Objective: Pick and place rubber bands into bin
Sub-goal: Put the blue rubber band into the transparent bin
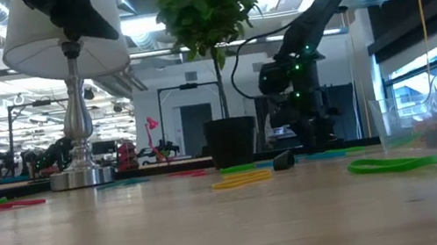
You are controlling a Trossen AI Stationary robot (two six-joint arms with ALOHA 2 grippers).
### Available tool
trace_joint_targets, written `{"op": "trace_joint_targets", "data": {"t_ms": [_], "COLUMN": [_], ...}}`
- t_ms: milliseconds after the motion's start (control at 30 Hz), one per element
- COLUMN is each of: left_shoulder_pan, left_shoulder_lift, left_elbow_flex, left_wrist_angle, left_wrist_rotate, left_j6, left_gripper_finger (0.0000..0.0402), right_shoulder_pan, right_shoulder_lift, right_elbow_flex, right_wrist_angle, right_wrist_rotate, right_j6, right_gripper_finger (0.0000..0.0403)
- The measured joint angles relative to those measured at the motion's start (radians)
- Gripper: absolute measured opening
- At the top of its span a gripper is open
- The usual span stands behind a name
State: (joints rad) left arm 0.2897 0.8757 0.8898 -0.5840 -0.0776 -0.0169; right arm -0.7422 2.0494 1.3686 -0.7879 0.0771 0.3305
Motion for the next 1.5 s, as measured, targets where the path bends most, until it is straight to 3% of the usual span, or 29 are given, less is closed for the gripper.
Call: {"op": "trace_joint_targets", "data": {"t_ms": [133, 400, 567, 1067, 1300, 1500], "left_shoulder_pan": [-0.001, -0.003, -0.024, -0.129, -0.17, -0.196], "left_shoulder_lift": [0.0, 0.0, 0.0, 0.0, 0.0, 0.0], "left_elbow_flex": [0.0, 0.0, 0.0, 0.0, 0.0, 0.0], "left_wrist_angle": [0.0, -0.028, -0.071, -0.1, -0.136, -0.148], "left_wrist_rotate": [0.0, 0.0, -0.001, -0.009, -0.008, -0.008], "left_j6": [-0.032, -0.06, -0.06, -0.05, -0.048, -0.048], "left_gripper_finger": [0.0002, 0.0002, 0.0001, 0.0002, 0.0002, 0.0002], "right_shoulder_pan": [0.001, 0.0, 0.005, 0.12, 0.257, 0.455], "right_shoulder_lift": [0.025, 0.025, -0.044, -0.49, -0.681, -0.81], "right_elbow_flex": [0.002, -0.007, -0.025, -0.021, -0.019, -0.019], "right_wrist_angle": [-0.011, -0.027, -0.07, -0.348, -0.55, -0.625], "right_wrist_rotate": [-0.007, -0.016, -0.017, 0.2, 0.244, 0.245], "right_j6": [-0.01, -0.042, -0.023, 0.181, 0.391, 0.583], "right_gripper_finger": [0.0139, 0.001, 0.0012, 0.0002, 0.0002, 0.0002]}}
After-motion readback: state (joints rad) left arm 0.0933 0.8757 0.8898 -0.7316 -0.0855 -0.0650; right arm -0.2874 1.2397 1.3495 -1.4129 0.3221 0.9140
